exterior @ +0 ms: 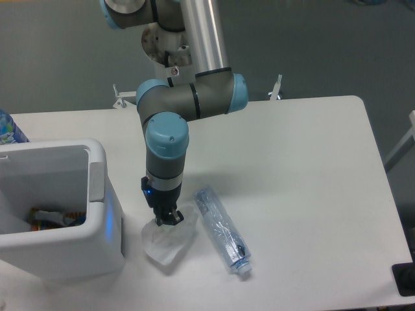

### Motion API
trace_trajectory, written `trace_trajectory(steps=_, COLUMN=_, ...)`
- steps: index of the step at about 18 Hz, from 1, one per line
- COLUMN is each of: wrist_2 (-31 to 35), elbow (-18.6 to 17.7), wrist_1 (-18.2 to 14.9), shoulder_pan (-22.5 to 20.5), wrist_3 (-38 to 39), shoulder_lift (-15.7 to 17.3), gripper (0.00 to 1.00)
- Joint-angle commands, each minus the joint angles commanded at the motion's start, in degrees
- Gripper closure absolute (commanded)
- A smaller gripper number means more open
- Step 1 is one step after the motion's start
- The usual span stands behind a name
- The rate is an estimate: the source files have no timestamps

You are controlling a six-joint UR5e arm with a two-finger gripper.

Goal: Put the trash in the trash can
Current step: 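Close the gripper on the white tissue and lift it, then carry the tissue over the white bin and open the gripper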

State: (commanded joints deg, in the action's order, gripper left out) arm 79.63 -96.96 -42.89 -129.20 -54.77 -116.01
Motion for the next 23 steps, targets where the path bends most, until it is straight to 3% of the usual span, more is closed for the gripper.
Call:
trace_trajectory(steps=3, wrist_2=-0.26, elbow=4.57, wrist_1=0.00, shoulder_pan=-1.84, wrist_3=4.22, shoulder_lift=-0.27, gripper=1.00)
trace_trajectory(steps=7, wrist_2=-0.35, elbow=13.88, wrist_1=0.00, shoulder_pan=-4.30, wrist_3=12.74, shoulder_lift=-2.46, gripper=1.00)
trace_trajectory(steps=11, wrist_2=-0.44, elbow=18.20, wrist_1=0.00, shoulder_pan=-6.76, wrist_3=18.46, shoulder_lift=-0.89, gripper=1.00)
trace_trajectory(steps=18, wrist_2=-0.35, elbow=19.26, wrist_1=0.18, shoulder_pan=-7.47, wrist_3=34.98, shoulder_lift=7.80, gripper=1.00)
trace_trajectory(steps=23, wrist_2=-0.35, elbow=18.12, wrist_1=0.09, shoulder_pan=-4.67, wrist_3=41.94, shoulder_lift=13.26, gripper=1.00)
